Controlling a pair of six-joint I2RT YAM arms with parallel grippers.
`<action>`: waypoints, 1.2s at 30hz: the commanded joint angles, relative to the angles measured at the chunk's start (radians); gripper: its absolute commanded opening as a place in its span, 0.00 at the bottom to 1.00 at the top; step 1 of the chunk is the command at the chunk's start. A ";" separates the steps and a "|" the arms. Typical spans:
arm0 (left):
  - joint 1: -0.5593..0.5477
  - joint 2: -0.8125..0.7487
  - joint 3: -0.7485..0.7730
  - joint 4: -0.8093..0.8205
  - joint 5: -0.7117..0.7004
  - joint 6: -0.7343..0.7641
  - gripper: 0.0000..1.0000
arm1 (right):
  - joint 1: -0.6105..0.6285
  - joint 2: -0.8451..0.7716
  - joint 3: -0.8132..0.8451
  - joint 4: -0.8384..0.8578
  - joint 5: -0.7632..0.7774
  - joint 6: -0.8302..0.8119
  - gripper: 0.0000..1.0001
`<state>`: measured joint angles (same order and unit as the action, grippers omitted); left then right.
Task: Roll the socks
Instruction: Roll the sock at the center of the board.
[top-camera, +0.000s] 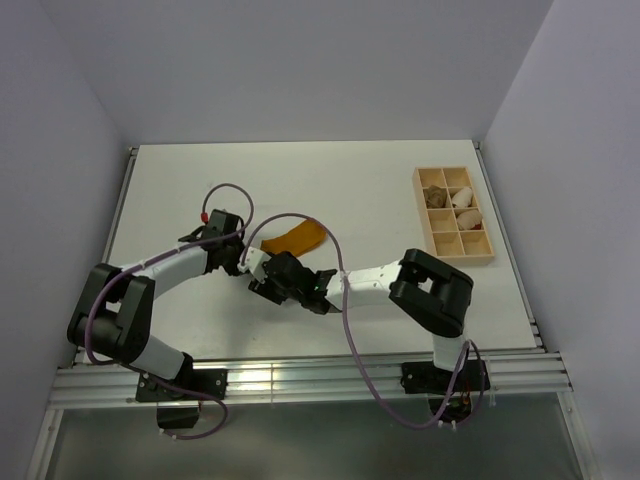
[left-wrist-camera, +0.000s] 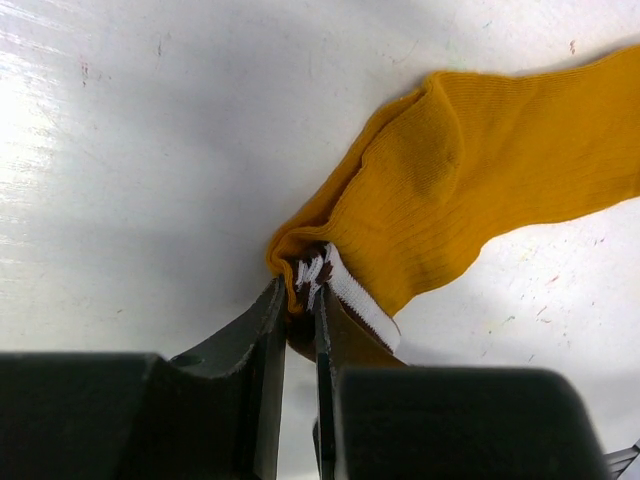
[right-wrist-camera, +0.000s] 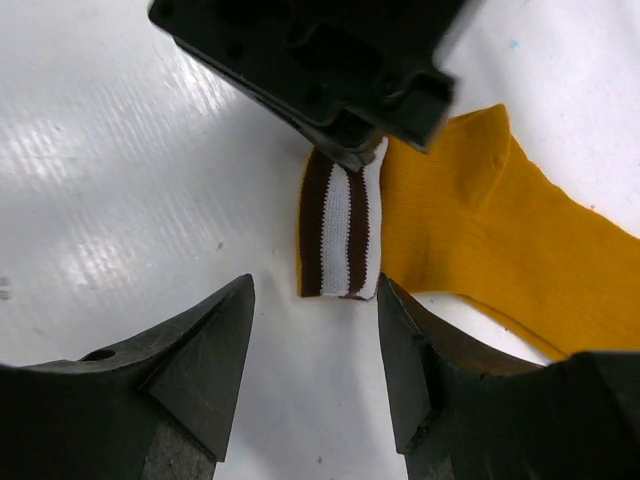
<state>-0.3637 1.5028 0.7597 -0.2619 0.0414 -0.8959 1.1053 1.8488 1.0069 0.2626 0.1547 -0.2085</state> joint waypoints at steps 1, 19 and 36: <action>-0.004 0.010 0.044 -0.028 0.020 0.034 0.00 | 0.019 0.046 0.051 0.041 0.091 -0.083 0.59; -0.004 0.028 0.058 -0.037 0.044 0.040 0.00 | 0.067 0.170 0.101 0.060 0.184 -0.152 0.39; 0.003 -0.116 -0.033 0.030 -0.037 -0.055 0.66 | -0.042 0.171 0.113 -0.111 -0.150 0.078 0.00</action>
<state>-0.3630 1.4689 0.7479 -0.2745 0.0349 -0.9108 1.1019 2.0014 1.1152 0.2653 0.1711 -0.2375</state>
